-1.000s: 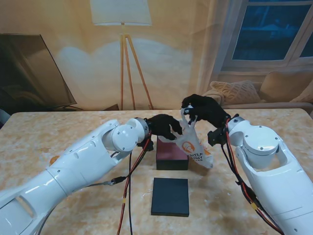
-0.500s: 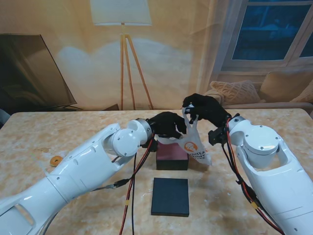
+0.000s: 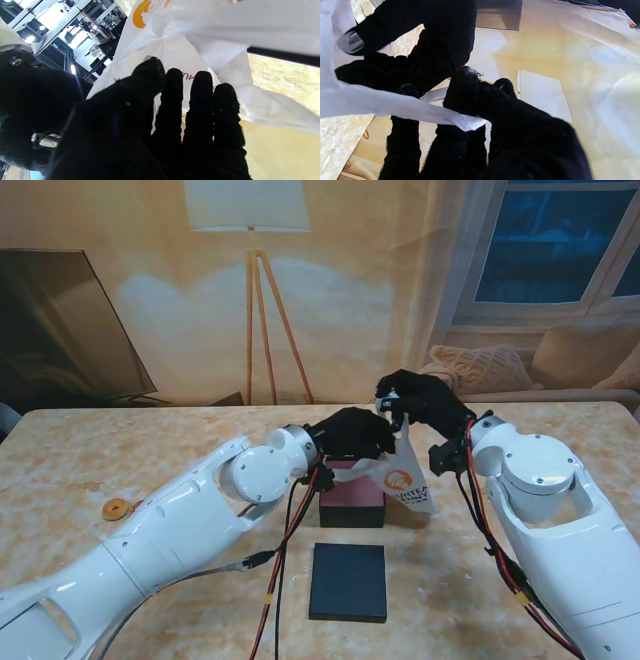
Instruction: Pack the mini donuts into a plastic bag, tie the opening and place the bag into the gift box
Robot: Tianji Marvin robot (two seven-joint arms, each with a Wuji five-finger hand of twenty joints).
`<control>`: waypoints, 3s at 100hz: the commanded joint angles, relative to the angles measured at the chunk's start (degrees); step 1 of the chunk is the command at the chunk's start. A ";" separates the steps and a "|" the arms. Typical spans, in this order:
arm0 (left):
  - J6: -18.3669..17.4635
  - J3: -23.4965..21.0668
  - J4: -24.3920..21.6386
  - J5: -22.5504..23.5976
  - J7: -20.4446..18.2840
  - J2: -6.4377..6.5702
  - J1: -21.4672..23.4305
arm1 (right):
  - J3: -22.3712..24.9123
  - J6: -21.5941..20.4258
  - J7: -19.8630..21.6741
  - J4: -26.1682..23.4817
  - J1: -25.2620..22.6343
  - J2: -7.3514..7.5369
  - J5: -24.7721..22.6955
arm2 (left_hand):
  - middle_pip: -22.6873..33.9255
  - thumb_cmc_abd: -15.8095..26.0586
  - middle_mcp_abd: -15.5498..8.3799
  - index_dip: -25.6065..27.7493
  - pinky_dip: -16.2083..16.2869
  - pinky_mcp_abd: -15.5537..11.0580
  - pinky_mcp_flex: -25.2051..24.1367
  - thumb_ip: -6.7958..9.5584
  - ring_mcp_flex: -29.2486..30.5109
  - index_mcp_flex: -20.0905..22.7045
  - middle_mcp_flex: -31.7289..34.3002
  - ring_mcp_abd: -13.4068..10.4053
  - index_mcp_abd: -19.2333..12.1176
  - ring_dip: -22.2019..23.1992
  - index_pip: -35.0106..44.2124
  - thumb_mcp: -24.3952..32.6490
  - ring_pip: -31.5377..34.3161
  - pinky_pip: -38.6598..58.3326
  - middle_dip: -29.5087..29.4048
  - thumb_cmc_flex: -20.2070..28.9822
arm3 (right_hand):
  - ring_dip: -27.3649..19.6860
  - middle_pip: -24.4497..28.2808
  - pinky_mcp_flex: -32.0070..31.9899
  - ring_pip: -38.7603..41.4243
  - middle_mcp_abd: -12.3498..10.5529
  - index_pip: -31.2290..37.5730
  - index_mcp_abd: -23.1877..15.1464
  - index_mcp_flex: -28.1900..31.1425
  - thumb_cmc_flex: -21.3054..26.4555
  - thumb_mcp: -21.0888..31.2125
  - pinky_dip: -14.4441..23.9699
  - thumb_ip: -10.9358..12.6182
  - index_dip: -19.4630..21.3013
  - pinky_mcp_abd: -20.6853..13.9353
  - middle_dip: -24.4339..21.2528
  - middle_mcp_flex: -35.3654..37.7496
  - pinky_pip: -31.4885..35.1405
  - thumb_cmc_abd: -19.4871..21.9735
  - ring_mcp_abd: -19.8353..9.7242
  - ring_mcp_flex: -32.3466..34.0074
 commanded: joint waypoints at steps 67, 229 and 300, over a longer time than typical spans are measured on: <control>2.57 1.16 4.13 -0.74 1.54 -2.82 -1.32 | 1.34 1.83 7.36 -1.34 -0.71 1.09 3.58 | -1.03 3.44 3.66 0.74 -3.70 3.69 12.61 1.84 11.70 1.70 6.40 3.18 1.33 -4.39 -0.83 -2.25 2.97 6.55 0.04 2.90 | 1.18 5.25 -2.01 7.65 -3.55 -1.63 1.22 -2.18 7.36 -0.73 -0.21 0.06 -0.02 -0.07 7.74 -2.49 -0.33 6.24 -3.37 -3.06; 9.32 -0.28 -7.85 11.27 -8.00 4.06 0.33 | 0.91 -4.80 4.80 1.00 -1.47 1.11 -1.64 | -0.56 8.23 8.53 12.92 6.56 4.16 -14.49 3.56 -15.97 -3.42 -18.92 7.33 6.30 3.10 -22.28 -3.58 -0.80 -2.77 -5.40 -11.34 | 1.38 5.71 -2.55 8.54 -4.11 -1.90 0.75 -1.71 5.86 0.79 -0.20 0.69 0.15 -0.72 8.08 -1.82 -0.95 5.65 -3.26 -2.39; 7.93 -5.49 -14.76 19.87 -6.72 6.45 6.13 | 1.35 -3.30 4.71 0.30 -1.78 0.94 -0.17 | 2.68 11.03 11.87 22.36 21.23 -0.29 -13.32 6.96 -18.29 -11.49 -30.97 4.77 4.64 28.19 -11.63 -6.27 17.31 11.80 9.40 -22.61 | 1.59 5.76 -2.33 9.72 -4.31 -1.91 0.62 -1.69 5.38 1.18 0.55 0.97 0.37 -0.58 9.12 -1.74 -0.59 5.83 -3.56 -2.38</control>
